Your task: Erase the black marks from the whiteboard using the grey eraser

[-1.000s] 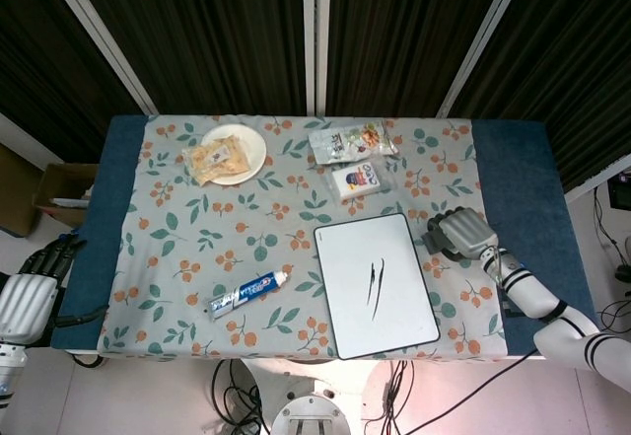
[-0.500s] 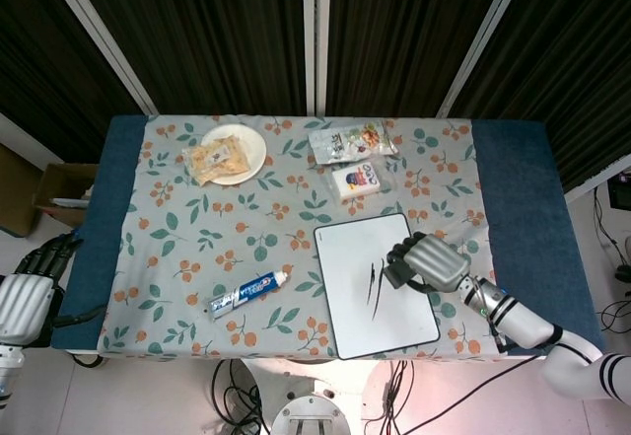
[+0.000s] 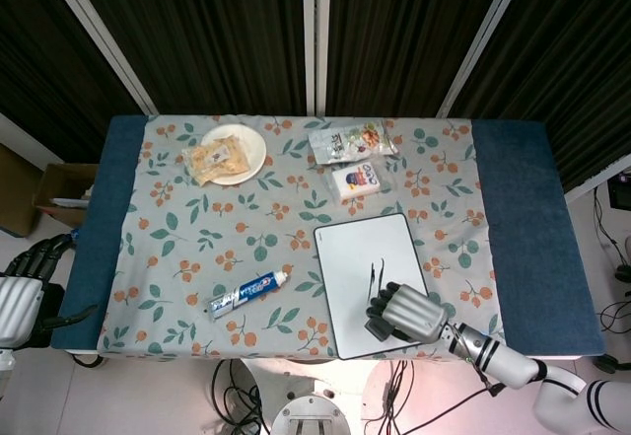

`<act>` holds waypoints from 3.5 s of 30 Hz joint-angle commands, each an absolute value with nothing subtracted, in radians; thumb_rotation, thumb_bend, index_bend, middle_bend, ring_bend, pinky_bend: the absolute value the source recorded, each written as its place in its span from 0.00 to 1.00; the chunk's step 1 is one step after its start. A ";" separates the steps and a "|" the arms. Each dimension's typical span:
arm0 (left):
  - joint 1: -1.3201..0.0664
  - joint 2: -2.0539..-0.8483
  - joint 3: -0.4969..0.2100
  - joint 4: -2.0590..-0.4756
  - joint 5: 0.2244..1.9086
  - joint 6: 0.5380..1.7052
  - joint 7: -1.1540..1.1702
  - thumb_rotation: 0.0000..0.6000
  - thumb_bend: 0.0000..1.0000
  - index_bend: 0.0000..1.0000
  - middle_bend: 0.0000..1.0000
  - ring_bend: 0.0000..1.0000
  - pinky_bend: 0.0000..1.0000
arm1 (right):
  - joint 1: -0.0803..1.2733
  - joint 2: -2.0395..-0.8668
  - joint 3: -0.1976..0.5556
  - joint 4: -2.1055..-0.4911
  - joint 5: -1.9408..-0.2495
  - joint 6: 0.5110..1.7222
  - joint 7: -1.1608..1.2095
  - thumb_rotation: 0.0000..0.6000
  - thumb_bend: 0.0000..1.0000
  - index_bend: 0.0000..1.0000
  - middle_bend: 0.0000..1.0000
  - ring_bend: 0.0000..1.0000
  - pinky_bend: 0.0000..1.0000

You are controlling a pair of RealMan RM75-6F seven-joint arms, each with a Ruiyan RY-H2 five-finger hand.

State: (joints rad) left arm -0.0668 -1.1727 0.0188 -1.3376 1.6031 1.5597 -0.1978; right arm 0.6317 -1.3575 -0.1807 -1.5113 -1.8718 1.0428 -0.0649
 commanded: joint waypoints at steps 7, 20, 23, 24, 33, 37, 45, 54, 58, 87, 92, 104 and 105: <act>-0.064 -1.175 0.020 -1.331 1.602 1.558 -0.202 0.41 0.04 0.10 0.07 0.08 0.19 | 0.612 -1.419 -0.172 -1.473 -1.860 1.030 -0.156 1.00 0.34 0.72 0.60 0.46 0.54; -0.060 -1.181 0.019 -1.309 1.597 1.558 -0.230 0.41 0.03 0.10 0.07 0.08 0.19 | 0.641 -1.457 -0.112 -1.476 -1.782 0.955 -0.231 1.00 0.34 0.72 0.60 0.46 0.54; -0.058 -1.180 0.019 -1.304 1.598 1.562 -0.237 0.41 0.03 0.10 0.07 0.08 0.19 | 0.650 -1.475 -0.086 -1.464 -1.750 0.938 -0.242 1.00 0.34 0.72 0.60 0.46 0.54; -0.057 -1.180 0.019 -1.303 1.598 1.563 -0.238 0.41 0.03 0.10 0.07 0.08 0.19 | 0.653 -1.480 -0.080 -1.462 -1.743 0.933 -0.244 1.00 0.34 0.72 0.60 0.46 0.54; -0.050 -1.174 0.018 -1.297 1.595 1.570 -0.250 0.42 0.03 0.09 0.07 0.08 0.19 | 0.689 -1.527 -0.022 -1.421 -1.657 0.869 -0.297 1.00 0.34 0.71 0.59 0.46 0.54; -0.048 -1.173 0.018 -1.294 1.595 1.571 -0.254 0.42 0.03 0.10 0.07 0.08 0.19 | 0.703 -1.546 0.011 -1.399 -1.614 0.855 -0.311 1.00 0.34 0.71 0.59 0.46 0.54; -0.045 -1.168 0.017 -1.296 1.596 1.577 -0.256 0.41 0.04 0.09 0.07 0.08 0.19 | 0.733 -1.570 0.075 -1.347 -1.500 0.810 -0.349 1.00 0.34 0.71 0.59 0.46 0.54; -0.045 -1.163 0.018 -1.302 1.598 1.575 -0.254 0.41 0.03 0.09 0.07 0.08 0.19 | 0.729 -1.532 0.062 -1.350 -1.460 0.807 -0.353 1.00 0.34 0.71 0.59 0.46 0.54; -0.046 -1.164 0.019 -1.304 1.599 1.573 -0.249 0.41 0.03 0.09 0.07 0.08 0.19 | 0.712 -1.490 0.025 -1.390 -1.475 0.816 -0.346 1.00 0.34 0.71 0.59 0.46 0.54; -0.048 -1.165 0.019 -1.320 1.600 1.565 -0.227 0.41 0.03 0.09 0.07 0.08 0.19 | 0.703 -1.471 -0.069 -1.491 -1.643 0.858 -0.249 1.00 0.34 0.71 0.60 0.46 0.54; -0.046 -1.164 0.018 -1.315 1.597 1.567 -0.233 0.41 0.04 0.10 0.07 0.08 0.19 | 0.720 -1.515 -0.004 -1.427 -1.583 0.853 -0.269 1.00 0.34 0.71 0.60 0.46 0.54; -0.049 -1.165 0.017 -1.310 1.597 1.561 -0.236 0.41 0.04 0.09 0.07 0.08 0.19 | 0.755 -1.561 0.083 -1.308 -1.450 0.812 -0.310 1.00 0.34 0.71 0.59 0.46 0.54; -0.049 -1.165 0.017 -1.310 1.597 1.561 -0.236 0.41 0.04 0.09 0.07 0.08 0.19 | 0.756 -1.560 0.080 -1.307 -1.445 0.806 -0.306 1.00 0.34 0.71 0.59 0.46 0.54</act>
State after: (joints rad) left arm -0.0489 -1.1645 0.0174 -1.3100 1.5967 1.5606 -0.2355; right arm 0.7514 -1.5582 0.0766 -1.3149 -1.4556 0.8167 -0.3093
